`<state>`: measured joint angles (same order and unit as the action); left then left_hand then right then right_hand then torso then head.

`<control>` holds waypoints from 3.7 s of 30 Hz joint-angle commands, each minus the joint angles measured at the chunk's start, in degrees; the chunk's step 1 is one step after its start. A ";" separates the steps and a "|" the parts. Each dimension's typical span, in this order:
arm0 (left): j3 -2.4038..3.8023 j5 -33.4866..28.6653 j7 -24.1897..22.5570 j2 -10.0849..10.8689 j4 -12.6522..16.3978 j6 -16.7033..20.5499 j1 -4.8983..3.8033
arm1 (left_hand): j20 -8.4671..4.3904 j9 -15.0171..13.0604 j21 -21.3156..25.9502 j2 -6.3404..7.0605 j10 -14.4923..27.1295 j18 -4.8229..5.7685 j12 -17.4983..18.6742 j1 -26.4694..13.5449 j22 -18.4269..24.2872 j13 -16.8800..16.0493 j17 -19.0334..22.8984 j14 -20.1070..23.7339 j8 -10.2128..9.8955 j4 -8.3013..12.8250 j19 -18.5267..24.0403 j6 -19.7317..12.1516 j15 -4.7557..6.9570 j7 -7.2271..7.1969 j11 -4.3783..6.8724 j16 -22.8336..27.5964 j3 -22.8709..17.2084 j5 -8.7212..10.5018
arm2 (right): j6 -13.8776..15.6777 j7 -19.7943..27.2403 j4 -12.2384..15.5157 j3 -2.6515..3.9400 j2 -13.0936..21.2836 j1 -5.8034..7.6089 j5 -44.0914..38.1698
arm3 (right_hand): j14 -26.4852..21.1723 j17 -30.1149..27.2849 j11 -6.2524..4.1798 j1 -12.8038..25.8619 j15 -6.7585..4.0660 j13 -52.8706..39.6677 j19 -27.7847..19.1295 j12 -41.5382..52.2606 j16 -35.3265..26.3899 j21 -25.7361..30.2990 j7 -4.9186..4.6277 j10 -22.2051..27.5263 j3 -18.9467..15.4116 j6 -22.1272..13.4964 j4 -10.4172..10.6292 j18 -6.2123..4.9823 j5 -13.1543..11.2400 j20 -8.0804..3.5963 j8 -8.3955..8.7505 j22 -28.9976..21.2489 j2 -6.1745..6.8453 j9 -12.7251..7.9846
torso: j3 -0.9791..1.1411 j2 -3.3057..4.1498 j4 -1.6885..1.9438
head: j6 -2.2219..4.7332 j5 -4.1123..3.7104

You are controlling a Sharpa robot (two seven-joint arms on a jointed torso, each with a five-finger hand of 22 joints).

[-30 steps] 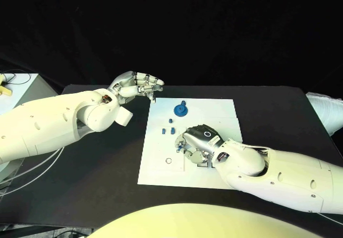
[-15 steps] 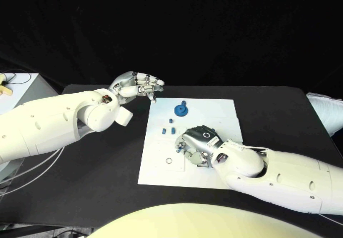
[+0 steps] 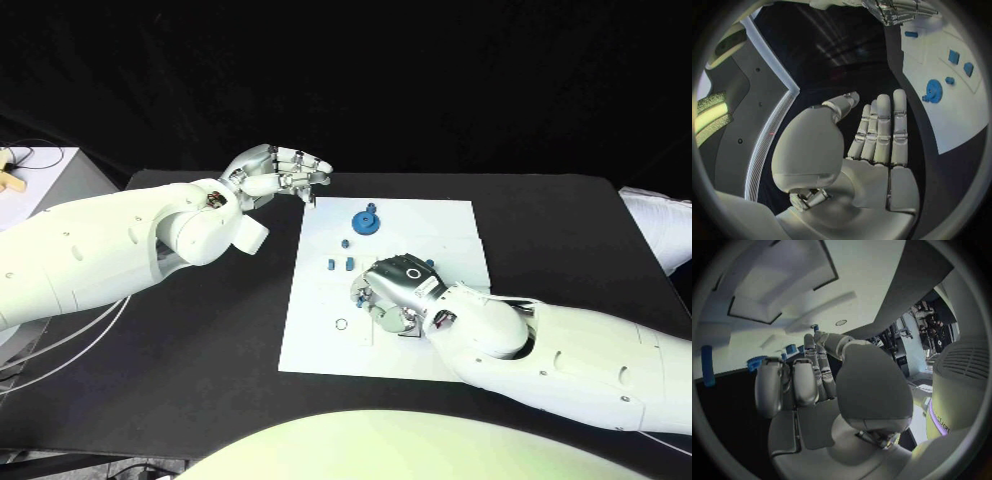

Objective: Assemble the parts on the task board

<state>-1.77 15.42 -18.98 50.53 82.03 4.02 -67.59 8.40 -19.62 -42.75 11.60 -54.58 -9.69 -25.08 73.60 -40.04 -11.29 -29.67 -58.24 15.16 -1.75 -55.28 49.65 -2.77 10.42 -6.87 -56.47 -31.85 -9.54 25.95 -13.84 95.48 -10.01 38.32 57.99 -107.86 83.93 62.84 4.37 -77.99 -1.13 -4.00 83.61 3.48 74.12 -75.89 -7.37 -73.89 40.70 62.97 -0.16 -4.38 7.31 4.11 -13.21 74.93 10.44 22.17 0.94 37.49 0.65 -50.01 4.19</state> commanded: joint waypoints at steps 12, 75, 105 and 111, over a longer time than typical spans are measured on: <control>0.05 -0.44 0.01 -0.08 0.06 -1.57 0.05 | 0.08 0.01 0.34 -0.13 0.33 -0.79 0.32 0.48 0.15 0.08 0.11 -0.05 -0.28 0.01 -0.20 -0.25 -0.33 0.34 -0.30 0.40 0.29 0.07 | -3.59 -1.21 -0.83 -0.09 -0.71 -0.38 -3.16 | 1.62 -0.02 -1.21 0.16 -0.45 -0.10 0.79 0.23 0.17 -0.27 0.07 -1.65 0.23 0.34 -0.09 1.06 0.32 0.02 -0.19 1.51 -0.34 0.05 | 0.02 0.02 0.01 | 0.01 -0.05; 0.04 -0.44 0.45 -0.32 -0.33 -2.14 0.25 | 0.14 -0.02 0.64 -0.30 0.60 -0.80 0.43 0.62 0.37 0.21 0.16 0.09 -0.28 -0.10 -0.26 -0.30 -0.41 0.38 -0.38 0.52 0.42 0.10 | -4.29 -0.85 -0.68 -0.31 -1.01 -0.66 -3.31 | 1.06 -1.75 -0.66 3.01 0.07 0.25 -0.37 -0.07 -0.42 1.83 -0.33 0.41 -1.48 -1.41 0.46 0.58 0.12 0.42 0.37 -0.25 1.68 0.53 | -0.02 -0.02 -0.03 | 0.01 0.00; 0.03 -0.45 0.98 -0.19 -0.38 -2.88 0.39 | 0.16 -0.03 0.75 -0.33 0.72 -0.80 0.47 0.67 0.46 0.26 0.17 0.13 -0.29 -0.14 -0.29 -0.34 -0.45 0.41 -0.42 0.56 0.50 0.14 | 7.29 0.22 1.94 -0.20 2.16 -0.47 0.50 | -1.48 -7.75 1.09 2.72 1.59 0.07 -5.73 1.78 -3.22 13.58 -1.20 10.90 -6.29 -6.58 2.27 -1.81 -0.01 2.02 4.03 -9.98 4.47 -0.73 | 0.07 -0.06 -0.06 | 0.01 -0.57; 0.02 -0.45 0.87 -0.13 -0.40 -2.91 0.45 | 0.16 -0.03 0.78 -0.33 0.76 -0.80 0.49 0.66 0.48 0.27 0.18 0.15 -0.29 -0.16 -0.30 -0.36 -0.46 0.42 -0.44 0.57 0.54 0.18 | 4.48 1.78 4.85 0.43 6.37 1.93 6.93 | -0.53 -6.05 0.88 2.46 1.41 0.01 -4.11 3.12 -1.92 10.92 -1.21 9.43 -6.06 -6.52 2.73 -1.24 0.16 1.84 4.20 -7.56 4.44 -0.82 | -0.02 -0.14 -0.17 | 0.01 -1.42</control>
<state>-1.80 15.33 -17.79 50.45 81.55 2.13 -67.16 8.40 -19.61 -42.14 11.37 -54.17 -9.69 -24.80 73.82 -39.61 -11.09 -29.57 -58.04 15.16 -1.90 -55.28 49.45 -2.98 10.62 -7.27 -56.25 -31.70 -9.53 31.37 -13.77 99.92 -9.68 44.23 59.53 -105.75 83.00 56.60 5.28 -74.90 0.18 -3.96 79.17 6.30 71.89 -64.76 -8.58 -64.16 34.51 56.71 2.36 -5.32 7.11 5.90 -9.27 67.21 15.00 21.39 0.98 37.42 0.56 -50.01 3.13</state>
